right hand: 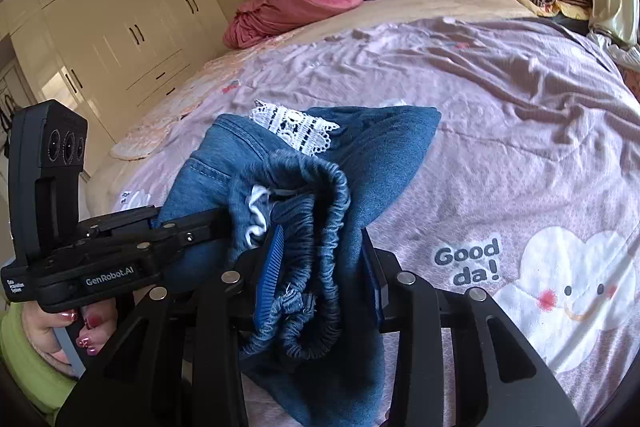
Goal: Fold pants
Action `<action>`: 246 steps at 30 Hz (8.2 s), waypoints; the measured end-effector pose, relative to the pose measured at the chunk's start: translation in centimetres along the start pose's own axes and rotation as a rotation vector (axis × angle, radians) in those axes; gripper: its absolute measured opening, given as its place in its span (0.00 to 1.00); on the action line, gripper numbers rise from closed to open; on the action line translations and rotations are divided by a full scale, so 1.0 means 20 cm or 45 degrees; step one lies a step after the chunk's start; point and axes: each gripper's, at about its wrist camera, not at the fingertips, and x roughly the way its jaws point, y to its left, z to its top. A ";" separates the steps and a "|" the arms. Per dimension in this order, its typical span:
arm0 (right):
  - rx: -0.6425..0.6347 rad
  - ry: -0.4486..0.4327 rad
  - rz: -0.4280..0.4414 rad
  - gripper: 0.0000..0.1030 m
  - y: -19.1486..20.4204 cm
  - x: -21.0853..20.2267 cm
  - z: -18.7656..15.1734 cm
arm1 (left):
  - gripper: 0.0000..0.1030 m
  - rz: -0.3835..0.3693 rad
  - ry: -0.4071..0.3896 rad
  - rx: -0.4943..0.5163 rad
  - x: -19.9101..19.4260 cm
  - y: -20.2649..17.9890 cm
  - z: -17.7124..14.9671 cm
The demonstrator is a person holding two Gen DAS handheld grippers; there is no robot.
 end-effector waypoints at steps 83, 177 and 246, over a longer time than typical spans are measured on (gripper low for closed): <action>-0.005 0.182 -0.134 0.27 -0.05 0.71 0.46 | 0.25 0.135 -0.034 -0.178 0.30 0.60 0.37; -0.023 -0.040 -0.291 0.95 0.14 0.23 0.42 | 0.90 0.245 -0.152 -0.119 -0.14 0.46 0.28; 0.036 -0.011 -0.328 0.95 0.34 -0.15 -0.33 | 0.91 0.326 -0.066 -0.080 -0.42 0.32 -0.45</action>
